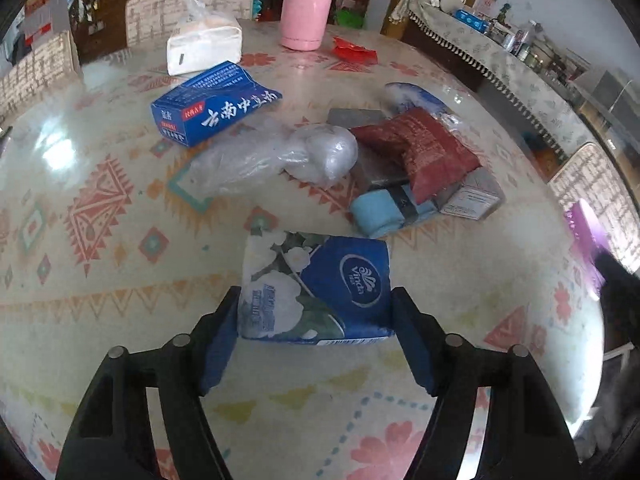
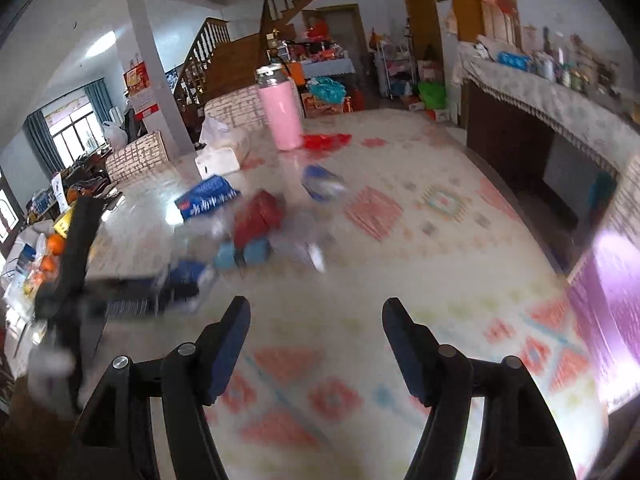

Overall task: Collect trash
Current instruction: 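Grasp the blue tissue pack with left tool while right tool grasps red snack wrapper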

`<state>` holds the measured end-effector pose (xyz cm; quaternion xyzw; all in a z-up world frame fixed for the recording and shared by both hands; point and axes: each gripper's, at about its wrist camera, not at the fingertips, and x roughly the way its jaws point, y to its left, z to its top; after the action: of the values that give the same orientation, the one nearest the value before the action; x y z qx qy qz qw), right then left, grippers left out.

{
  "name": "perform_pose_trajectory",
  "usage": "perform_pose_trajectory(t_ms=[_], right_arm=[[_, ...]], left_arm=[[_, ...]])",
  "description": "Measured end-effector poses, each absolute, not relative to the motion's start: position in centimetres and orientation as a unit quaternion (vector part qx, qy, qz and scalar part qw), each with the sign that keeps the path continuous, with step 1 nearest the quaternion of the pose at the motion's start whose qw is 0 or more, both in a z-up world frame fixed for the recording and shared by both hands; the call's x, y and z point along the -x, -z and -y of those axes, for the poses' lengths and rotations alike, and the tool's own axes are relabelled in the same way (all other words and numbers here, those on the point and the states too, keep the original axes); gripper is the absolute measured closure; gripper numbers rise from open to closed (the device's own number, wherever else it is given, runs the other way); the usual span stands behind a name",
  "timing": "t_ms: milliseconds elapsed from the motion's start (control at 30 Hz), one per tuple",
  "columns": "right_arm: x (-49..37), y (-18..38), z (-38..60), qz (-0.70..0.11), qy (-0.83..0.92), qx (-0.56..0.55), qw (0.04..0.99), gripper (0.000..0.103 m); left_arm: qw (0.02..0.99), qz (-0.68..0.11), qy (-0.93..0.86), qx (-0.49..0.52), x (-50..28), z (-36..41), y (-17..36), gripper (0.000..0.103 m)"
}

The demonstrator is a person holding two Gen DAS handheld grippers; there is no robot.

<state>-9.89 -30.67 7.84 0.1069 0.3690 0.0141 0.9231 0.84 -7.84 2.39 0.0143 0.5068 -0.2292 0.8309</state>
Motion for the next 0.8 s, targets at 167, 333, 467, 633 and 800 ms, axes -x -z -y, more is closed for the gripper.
perform_pose_trajectory(t_ms=[167,333,467,633,800], right_arm=[[2.8,-7.0,28.7,-0.388,0.003,-0.089,0.918,0.029],[-2.1,-8.3,27.5,-0.391,-0.016,-0.110,0.914,0.026],[-6.0,-6.9,25.4,-0.437,-0.017,-0.080,0.896,0.025],[-7.7,-4.2,24.1,-0.485,-0.008,-0.051,0.873,0.039],[-5.1,-5.3,24.4,-0.470,-0.018,-0.072,0.879,0.053]], left_arm=[[0.819,-0.520,0.241,0.033,-0.9,6.2,-2.3,0.033],[0.817,-0.522,0.241,0.034,-1.5,6.2,-2.1,0.033],[0.812,-0.529,0.242,0.056,-1.7,5.7,-2.1,0.033],[0.815,-0.527,0.234,0.062,-1.9,5.3,-2.0,0.033],[0.823,-0.516,0.229,0.069,-2.0,5.0,-2.4,0.033]])
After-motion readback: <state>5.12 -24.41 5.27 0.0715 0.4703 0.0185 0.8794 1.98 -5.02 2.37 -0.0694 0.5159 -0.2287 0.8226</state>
